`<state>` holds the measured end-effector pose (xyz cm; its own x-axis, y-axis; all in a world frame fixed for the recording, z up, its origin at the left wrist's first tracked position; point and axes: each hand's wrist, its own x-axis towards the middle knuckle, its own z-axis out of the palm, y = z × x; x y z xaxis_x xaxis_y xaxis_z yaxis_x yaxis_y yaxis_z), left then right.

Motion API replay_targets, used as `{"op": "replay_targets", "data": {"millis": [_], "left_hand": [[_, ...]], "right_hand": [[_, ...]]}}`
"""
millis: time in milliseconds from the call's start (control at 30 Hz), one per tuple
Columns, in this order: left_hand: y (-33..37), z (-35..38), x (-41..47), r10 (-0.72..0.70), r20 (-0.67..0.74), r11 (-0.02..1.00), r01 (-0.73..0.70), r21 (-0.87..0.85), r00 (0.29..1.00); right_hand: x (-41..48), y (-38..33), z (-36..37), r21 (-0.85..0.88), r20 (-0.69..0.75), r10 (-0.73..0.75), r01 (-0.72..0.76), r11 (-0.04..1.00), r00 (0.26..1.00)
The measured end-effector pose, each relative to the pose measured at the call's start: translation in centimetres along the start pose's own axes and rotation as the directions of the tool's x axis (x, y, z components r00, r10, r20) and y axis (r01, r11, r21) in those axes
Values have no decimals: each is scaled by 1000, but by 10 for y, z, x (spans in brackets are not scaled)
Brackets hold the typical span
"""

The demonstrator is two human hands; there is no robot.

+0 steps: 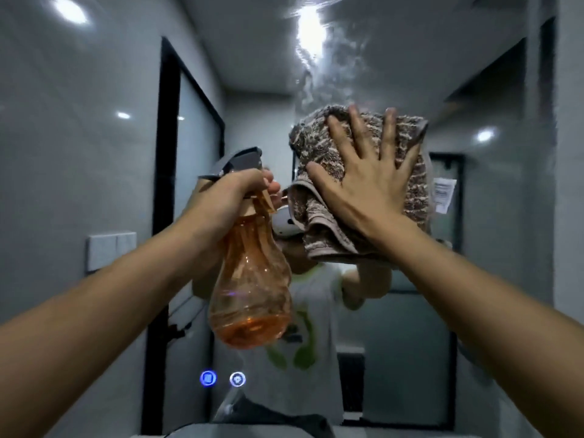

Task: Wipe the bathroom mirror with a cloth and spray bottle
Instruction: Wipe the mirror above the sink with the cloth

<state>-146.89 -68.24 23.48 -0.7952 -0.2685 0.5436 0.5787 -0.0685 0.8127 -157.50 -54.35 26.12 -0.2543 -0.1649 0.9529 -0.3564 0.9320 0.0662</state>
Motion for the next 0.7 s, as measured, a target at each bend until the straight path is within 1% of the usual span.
{"op": "replay_targets", "data": {"millis": [67,133,200,400,500,567,600,700], "left_hand": [[-2,-34,-3,-11,-25,1000,11,-9,1000],[-6,-66,-6,-13,-48,998,16,68,999],[-13,-98,-8,-8,-73,995,16,103,997],[-27,-185,-13,37,-144,997,-26,77,989],[-30,-230,-15,58,-225,994,-34,106,973],[-34,-258,-18,70,-290,988,-27,150,955],[-36,-270,-20,84,-304,980,-23,199,949],[-42,-283,-30,129,-253,936,-34,349,959]], "right_hand": [[-3,-32,5,-3,8,-37,37,999,999],[-9,-67,11,-3,10,-78,78,997,997],[-17,-101,17,6,9,-114,114,994,993],[-31,-189,31,23,7,-176,176,984,984],[-43,-252,39,94,34,-256,252,963,966],[-47,-281,44,111,26,-309,305,946,951],[-48,-287,45,110,15,-322,319,941,947],[-48,-284,46,84,-6,-341,340,937,940]]}}
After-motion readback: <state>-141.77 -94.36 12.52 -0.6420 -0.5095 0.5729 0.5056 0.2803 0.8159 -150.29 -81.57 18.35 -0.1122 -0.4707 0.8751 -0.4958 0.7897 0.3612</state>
